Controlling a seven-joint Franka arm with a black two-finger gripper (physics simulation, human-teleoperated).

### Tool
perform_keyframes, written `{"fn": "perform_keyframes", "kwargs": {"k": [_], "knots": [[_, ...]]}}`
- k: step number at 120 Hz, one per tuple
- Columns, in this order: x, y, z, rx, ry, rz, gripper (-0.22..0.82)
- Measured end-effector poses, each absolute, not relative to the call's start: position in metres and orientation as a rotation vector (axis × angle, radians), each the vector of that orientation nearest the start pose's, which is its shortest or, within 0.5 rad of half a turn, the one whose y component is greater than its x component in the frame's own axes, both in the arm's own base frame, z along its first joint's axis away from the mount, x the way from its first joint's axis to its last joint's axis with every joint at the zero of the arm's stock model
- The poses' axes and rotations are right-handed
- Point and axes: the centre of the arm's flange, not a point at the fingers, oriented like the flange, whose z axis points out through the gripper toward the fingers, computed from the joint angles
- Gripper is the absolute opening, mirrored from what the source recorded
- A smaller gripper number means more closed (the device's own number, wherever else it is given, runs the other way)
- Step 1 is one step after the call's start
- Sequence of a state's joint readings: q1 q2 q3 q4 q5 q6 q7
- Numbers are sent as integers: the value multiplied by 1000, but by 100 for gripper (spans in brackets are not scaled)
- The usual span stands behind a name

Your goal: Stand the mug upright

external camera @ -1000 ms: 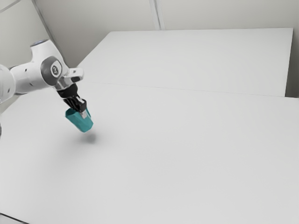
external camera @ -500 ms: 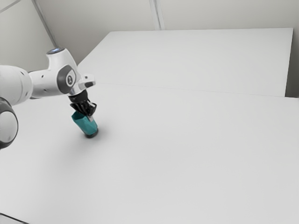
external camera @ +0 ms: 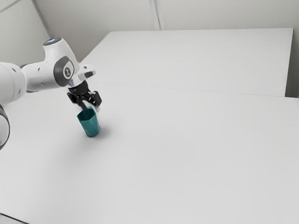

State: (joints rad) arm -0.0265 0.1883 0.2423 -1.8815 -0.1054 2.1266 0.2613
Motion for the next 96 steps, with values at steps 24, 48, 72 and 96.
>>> {"fn": "perform_keyframes", "kwargs": {"k": [24,48,72,96], "knots": [[613,89,509,-3146,103,-168,54],[600,69,580,-3140,159,-168,58],[583,60,603,-3150,175,-140,59],[579,59,604,-3157,171,-108,60]]}}
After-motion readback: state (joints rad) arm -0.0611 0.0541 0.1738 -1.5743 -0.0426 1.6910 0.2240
